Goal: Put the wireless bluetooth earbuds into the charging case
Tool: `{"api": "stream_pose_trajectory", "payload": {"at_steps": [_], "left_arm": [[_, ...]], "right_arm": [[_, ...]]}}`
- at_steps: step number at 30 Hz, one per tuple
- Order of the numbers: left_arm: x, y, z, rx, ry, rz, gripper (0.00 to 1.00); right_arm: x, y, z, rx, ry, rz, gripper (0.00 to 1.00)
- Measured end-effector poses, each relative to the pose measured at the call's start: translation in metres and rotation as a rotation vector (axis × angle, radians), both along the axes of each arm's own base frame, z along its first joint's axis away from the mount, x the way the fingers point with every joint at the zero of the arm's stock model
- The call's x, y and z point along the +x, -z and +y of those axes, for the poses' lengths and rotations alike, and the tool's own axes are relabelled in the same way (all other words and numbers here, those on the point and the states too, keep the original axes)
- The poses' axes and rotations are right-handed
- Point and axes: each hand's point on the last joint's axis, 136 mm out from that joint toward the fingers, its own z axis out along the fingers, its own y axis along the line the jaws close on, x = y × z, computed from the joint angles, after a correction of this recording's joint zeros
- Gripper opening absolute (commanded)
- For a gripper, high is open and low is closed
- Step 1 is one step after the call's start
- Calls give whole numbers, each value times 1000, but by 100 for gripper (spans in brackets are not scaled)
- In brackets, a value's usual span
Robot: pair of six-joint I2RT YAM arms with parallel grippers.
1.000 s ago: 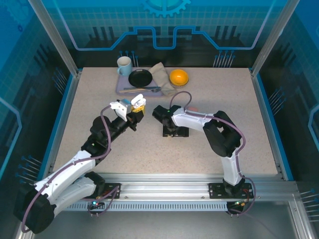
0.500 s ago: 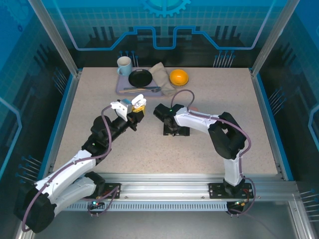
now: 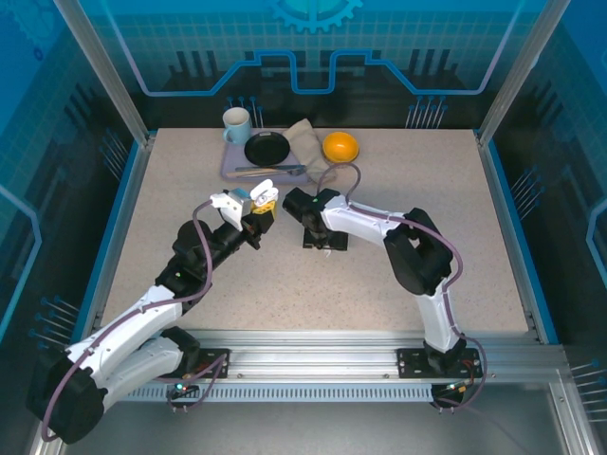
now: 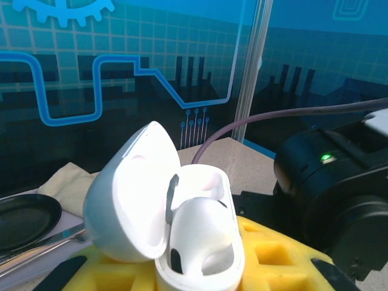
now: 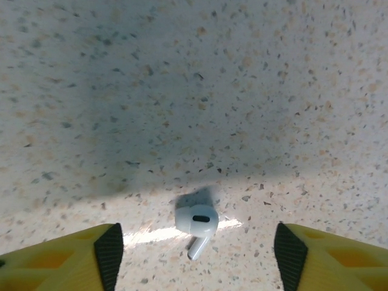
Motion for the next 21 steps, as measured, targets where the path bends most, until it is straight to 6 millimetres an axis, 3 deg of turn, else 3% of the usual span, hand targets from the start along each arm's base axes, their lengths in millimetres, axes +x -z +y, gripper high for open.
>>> {"api": "stream_pose_trajectory", "payload": {"at_steps": [6, 21], "left_arm": [[1, 0, 2, 0, -6, 0, 0], [4, 3, 2, 5, -9, 9, 0]], "right_arm": [[2, 6, -5, -2, -1, 14, 56], [4, 14, -3, 19, -21, 25, 50]]}}
